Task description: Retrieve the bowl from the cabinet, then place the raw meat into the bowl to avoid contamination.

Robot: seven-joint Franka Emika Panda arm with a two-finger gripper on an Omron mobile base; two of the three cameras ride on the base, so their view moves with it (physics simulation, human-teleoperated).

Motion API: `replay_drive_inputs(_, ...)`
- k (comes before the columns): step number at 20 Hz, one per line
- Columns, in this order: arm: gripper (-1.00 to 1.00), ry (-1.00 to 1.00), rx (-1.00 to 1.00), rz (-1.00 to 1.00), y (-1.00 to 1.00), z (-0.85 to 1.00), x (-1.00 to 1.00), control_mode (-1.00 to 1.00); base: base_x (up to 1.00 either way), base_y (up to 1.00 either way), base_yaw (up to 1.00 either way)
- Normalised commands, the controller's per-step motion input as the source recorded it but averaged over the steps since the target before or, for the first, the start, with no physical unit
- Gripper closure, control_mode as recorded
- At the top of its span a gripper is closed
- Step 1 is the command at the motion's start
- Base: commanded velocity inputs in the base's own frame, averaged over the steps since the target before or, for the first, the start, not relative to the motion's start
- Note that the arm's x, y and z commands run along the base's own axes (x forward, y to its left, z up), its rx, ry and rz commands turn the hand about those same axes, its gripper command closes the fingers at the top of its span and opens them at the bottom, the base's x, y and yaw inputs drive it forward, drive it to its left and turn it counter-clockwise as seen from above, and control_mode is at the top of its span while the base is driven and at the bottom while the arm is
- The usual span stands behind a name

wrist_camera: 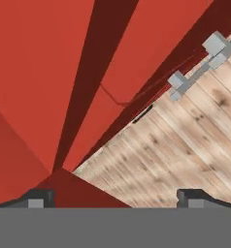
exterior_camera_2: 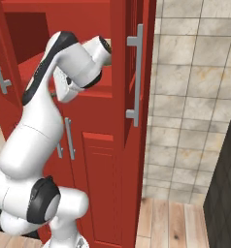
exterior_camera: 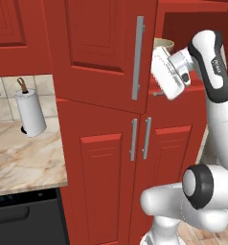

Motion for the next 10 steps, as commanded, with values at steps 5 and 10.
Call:
replay_drive_inputs(5,-1.0,0.29,0.18,0.2,0.39,0.05,-0.1,-1.0,0.0,0.0,0.0)
replay_drive_inputs(10,-1.0,0.28,0.17,0.21,0.45,0.03,-0.34,-1.0,0.0,0.0,0.0)
